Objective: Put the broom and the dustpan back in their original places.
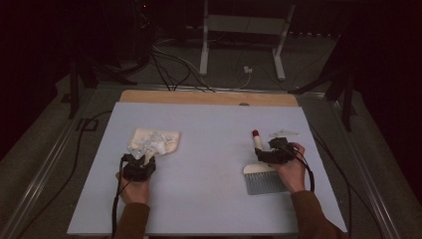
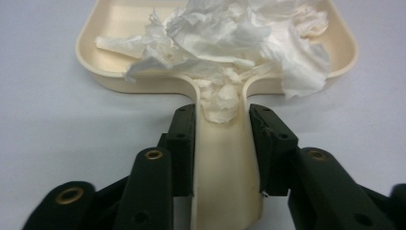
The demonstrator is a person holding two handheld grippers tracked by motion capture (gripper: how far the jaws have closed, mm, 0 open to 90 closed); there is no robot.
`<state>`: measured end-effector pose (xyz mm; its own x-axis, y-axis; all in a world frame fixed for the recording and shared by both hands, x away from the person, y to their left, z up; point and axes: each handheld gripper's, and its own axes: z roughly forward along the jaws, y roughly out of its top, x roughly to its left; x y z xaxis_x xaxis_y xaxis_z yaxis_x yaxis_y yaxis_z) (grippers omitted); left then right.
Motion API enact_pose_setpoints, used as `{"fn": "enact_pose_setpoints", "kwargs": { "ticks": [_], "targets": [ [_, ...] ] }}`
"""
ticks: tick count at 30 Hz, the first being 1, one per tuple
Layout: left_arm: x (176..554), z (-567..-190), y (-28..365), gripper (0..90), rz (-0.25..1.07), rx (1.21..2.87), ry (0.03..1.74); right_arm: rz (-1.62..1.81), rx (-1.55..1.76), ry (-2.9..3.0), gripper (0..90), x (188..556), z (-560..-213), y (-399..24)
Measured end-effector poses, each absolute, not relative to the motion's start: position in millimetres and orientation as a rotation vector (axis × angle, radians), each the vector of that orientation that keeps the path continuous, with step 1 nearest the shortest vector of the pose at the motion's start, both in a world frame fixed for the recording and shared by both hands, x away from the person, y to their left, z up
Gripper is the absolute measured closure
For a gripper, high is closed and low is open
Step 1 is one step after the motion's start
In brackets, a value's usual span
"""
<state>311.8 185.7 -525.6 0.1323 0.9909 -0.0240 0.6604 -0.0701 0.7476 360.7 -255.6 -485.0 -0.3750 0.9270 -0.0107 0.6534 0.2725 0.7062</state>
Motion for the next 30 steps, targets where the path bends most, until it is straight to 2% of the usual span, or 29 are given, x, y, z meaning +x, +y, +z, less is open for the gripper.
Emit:
{"fn": "enact_pose_setpoints", "kwargs": {
  "ticks": [3, 6, 11, 16, 22, 27, 30],
  "targets": [
    [308.8, -522.2, 188.1, 51.4, 0.672, 1.795, 1.550, 0.926, 1.450, 2.109, 16.0, 355.7, -484.0, -255.7],
    [303.3, -515.8, 192.7, 46.0, 0.652, 1.770, 1.508, 0.975, 1.465, 2.075, 14.4, 350.5, -481.5, -256.8],
    [292.4, -500.3, 204.1, 31.6, 0.631, 1.693, 1.444, 1.033, 1.450, 2.037, 12.2, 341.7, -478.6, -256.6],
    [284.6, -482.0, 211.0, 19.2, 0.660, 1.695, 1.344, 1.076, 1.409, 2.021, 9.4, 332.0, -478.8, -253.4],
    [272.8, -467.9, 220.7, 12.7, 0.671, 1.657, 1.263, 1.116, 1.339, 2.000, 7.3, 320.3, -477.8, -250.2],
    [264.5, -463.7, 229.2, 1.5, 0.638, 1.634, 1.218, 1.178, 1.308, 1.981, 3.1, 311.0, -475.1, -253.3],
    [258.4, -461.0, 232.9, 0.4, 0.645, 1.624, 1.199, 1.208, 1.277, 1.971, 2.0, 304.1, -473.8, -256.9]
  ]
}}
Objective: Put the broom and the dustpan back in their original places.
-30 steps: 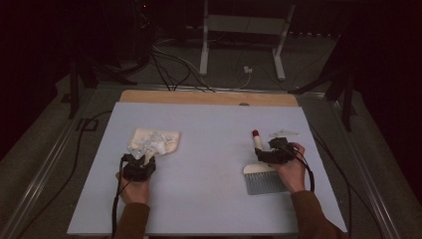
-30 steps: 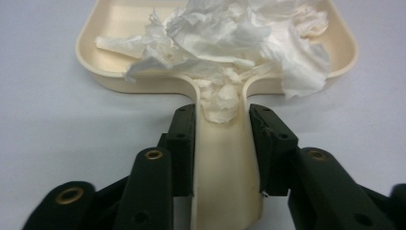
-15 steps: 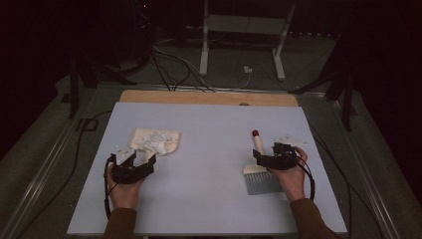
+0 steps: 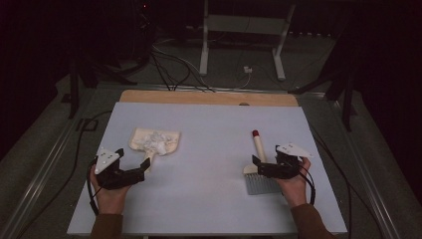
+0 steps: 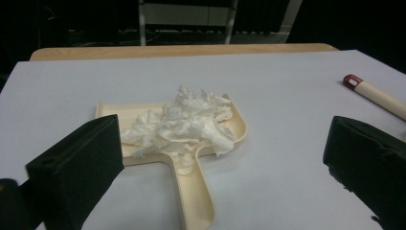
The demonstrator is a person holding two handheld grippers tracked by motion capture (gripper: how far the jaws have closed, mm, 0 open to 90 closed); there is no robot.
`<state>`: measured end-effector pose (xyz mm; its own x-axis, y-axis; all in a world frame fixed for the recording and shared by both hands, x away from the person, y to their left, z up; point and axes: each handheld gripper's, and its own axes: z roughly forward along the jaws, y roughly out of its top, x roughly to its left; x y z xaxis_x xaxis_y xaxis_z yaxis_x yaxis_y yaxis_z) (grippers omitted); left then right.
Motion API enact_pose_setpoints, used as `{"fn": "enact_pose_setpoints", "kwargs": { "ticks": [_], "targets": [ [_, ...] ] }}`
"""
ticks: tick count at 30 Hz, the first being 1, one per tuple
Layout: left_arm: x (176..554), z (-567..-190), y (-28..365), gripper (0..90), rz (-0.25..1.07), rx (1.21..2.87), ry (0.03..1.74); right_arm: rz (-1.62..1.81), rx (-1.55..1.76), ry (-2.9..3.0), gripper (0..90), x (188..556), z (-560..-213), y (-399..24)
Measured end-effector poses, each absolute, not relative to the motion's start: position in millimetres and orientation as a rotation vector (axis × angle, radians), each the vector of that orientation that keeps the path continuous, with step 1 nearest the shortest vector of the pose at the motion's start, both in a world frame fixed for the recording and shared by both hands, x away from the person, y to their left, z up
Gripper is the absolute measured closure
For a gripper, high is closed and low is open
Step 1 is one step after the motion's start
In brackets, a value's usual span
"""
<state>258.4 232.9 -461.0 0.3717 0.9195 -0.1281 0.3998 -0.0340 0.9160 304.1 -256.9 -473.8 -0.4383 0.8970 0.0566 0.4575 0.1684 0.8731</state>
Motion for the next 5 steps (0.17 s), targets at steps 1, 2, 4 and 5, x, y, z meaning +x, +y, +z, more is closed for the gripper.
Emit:
{"fn": "enact_pose_setpoints", "kwargs": {
  "ticks": [1, 2, 4, 5],
  "targets": [
    [256.6, -459.8, 233.6, 0.4, 0.645, 1.624, 1.193, 1.214, 1.272, 1.963, 1.3, 301.9, -472.9, -258.0],
    [254.9, -458.7, 234.1, 0.4, 0.646, 1.623, 1.191, 1.227, 1.267, 1.955, 0.7, 300.0, -472.0, -259.6],
    [251.5, -456.7, 235.4, 0.4, 0.647, 1.616, 1.183, 1.249, 1.259, 1.933, 0.3, 296.6, -470.5, -262.3],
    [250.3, -455.7, 235.7, 0.4, 0.647, 1.612, 1.182, 1.253, 1.250, 1.922, 0.3, 295.2, -470.0, -263.7]
  ]
}}
